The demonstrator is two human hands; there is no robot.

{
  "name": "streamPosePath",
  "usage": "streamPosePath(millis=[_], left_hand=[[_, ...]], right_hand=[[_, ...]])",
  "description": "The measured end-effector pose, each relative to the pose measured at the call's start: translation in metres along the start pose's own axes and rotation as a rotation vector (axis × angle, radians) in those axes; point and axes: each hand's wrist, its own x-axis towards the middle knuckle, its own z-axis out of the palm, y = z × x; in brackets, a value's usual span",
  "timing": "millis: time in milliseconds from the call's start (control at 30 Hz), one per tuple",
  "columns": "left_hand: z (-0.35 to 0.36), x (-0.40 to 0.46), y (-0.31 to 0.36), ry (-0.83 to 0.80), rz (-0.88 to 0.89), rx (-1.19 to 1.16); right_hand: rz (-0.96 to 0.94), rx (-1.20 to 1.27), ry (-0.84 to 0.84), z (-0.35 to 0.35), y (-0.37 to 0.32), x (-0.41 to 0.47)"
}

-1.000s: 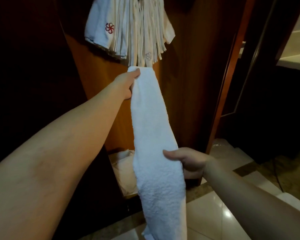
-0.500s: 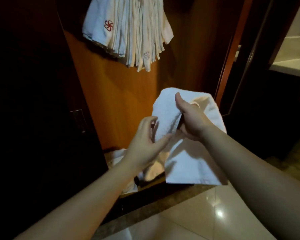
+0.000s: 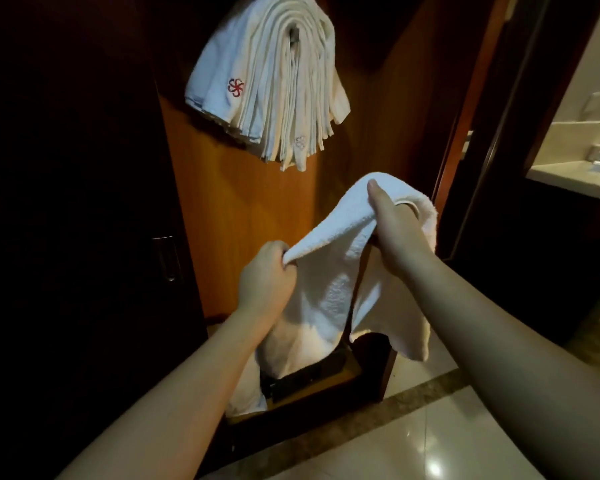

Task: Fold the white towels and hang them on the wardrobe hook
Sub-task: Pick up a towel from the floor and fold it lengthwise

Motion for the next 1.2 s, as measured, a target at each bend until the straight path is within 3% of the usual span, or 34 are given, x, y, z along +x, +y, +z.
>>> streamPosePath(millis=[167,300,433,500,667,767,967,1100,1200], left_hand=[[-0.019,0.021,-0.007,0.096,0.112,0.066],[-0.025,0.026,-0.011,0.159,0.217,0.085],[-0.01,0.022,-0.037,-0.151,0.047,0.191],[-0.004,0.016,-0.05,-0.228,-0.004,0.211],[-0.01,0.019,-0.064,0.024,0.023,0.121],[-0.02,0.022,-0.068,0.063,-0.015,0.018],[-0.033,0.024,-0.076,0.012,0.197,0.331],[-0.046,0.034,-0.073,-0.12,0.187,0.414],[-0.067,0.046,-0.069,-0.388,0.036,0.475]], right_hand=[[-0.003,-0.072,0.188,-0.006,0.007,0.005],[0.07,0.143,0.215,-0.007,0.003,0.008],[0.125,0.251,0.229,-0.008,-0.005,0.01],[0.157,0.209,0.24,-0.006,0.001,0.013],[0.19,0.137,0.304,-0.029,0.032,0.043],[0.18,0.211,0.283,-0.031,0.029,0.039],[0.178,0.389,0.276,-0.025,0.023,0.033],[0.173,0.508,0.295,-0.026,0.016,0.036],[0.173,0.615,0.334,-0.032,0.006,0.039]])
